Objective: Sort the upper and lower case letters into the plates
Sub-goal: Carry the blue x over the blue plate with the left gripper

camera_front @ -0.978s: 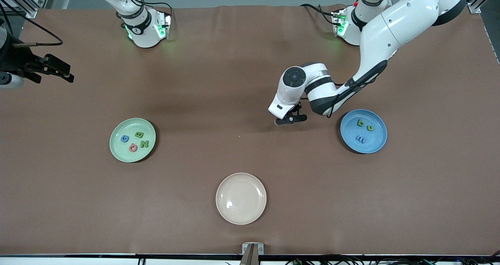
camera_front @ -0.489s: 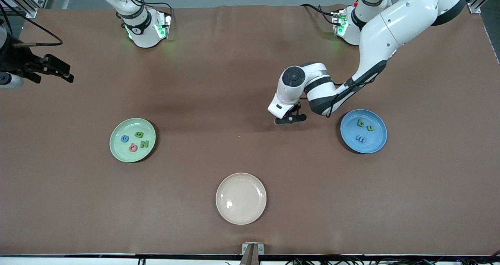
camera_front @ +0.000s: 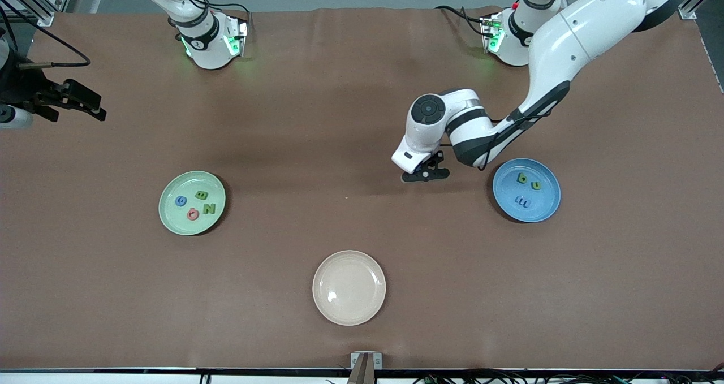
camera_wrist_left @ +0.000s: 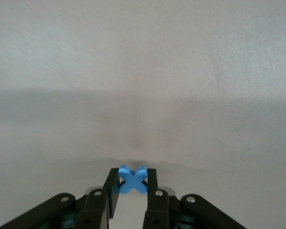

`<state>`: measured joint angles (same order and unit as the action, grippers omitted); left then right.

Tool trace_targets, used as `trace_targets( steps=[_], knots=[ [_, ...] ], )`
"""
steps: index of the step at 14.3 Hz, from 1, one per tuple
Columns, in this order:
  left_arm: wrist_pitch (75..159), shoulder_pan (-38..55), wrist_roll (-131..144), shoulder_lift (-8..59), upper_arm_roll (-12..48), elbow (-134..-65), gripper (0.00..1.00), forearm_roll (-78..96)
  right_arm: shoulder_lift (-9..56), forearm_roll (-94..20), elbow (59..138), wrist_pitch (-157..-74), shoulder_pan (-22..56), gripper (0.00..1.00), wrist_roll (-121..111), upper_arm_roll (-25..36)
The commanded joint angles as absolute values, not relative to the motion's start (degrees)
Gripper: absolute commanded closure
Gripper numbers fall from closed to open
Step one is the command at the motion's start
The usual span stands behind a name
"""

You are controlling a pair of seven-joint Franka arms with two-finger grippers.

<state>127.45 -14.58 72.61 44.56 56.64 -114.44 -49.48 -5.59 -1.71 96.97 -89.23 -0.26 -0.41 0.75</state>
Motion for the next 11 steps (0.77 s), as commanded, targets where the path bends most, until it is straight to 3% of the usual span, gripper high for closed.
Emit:
trace_targets(
  steps=[1, 6, 11],
  knots=[
    [126.74, -28.07, 64.99, 42.63, 64.4, -120.13, 0.87, -50.36, -7.21, -0.97, 98.61, -90.09, -0.26, 0.0, -0.35, 0.7],
    [126.83, -45.76, 54.34, 42.63, 70.22, -127.87, 0.87, -59.57, -7.21, -0.18, 98.61, -90.18, -0.18, 0.0, -0.53, 0.7],
    [126.83, -55.18, 43.87, 42.71, 72.68, -129.46, 0.86, -59.94, -7.21, -0.18, 98.7, -89.65, -0.18, 0.0, -0.35, 0.7]
  ],
)
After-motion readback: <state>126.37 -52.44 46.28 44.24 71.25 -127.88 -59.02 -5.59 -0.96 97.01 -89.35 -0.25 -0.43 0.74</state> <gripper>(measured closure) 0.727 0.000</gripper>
